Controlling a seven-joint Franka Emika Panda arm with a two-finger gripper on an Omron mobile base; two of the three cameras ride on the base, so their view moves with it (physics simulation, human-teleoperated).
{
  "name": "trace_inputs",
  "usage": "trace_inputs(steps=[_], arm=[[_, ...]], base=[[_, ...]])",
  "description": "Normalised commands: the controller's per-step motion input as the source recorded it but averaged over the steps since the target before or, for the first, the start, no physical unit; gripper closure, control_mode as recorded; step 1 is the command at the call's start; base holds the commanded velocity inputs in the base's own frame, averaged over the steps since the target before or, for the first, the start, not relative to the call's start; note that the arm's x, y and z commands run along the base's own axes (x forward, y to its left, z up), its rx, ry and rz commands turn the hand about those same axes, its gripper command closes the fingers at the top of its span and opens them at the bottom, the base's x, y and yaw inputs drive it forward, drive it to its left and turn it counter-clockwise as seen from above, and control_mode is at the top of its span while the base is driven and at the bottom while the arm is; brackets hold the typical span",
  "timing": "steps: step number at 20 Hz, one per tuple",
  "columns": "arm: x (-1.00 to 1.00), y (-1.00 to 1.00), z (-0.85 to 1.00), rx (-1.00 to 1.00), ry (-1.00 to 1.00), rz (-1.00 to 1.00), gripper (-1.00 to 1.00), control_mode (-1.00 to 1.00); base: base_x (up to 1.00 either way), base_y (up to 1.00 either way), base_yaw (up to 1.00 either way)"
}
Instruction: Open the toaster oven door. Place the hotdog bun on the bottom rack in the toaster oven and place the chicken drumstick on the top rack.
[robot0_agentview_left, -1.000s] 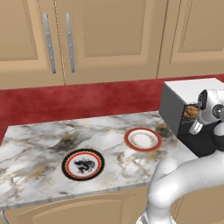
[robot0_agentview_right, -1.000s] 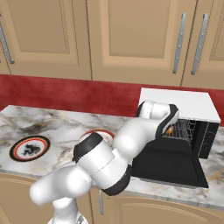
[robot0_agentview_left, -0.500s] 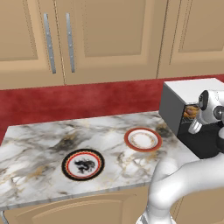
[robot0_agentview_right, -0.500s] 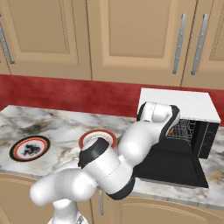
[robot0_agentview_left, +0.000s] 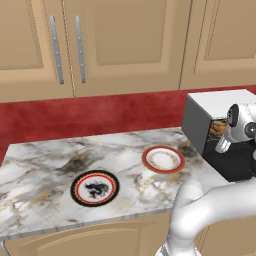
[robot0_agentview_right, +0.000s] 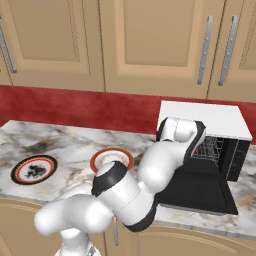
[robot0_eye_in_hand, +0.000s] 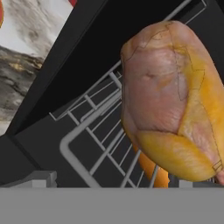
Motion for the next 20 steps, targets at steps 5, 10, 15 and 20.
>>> trace_inputs(steps=[5,10,15,20], arm=[[0.55,0.0,0.31,0.19,0.38,0.0,-1.0,-1.0],[0.56,-0.07,0.08,0.25,0.38,0.0,-1.0,-1.0],[0.33,-0.18,0.19,0.28,0.29,0.0,-1.0,-1.0],[0.02,-0.34,0.47,0.15,0.25,0.0,-1.0,-1.0]], base=[[0.0,0.0,0.0],[0.0,0.0,0.0],[0.0,0.0,0.0],[0.0,0.0,0.0]])
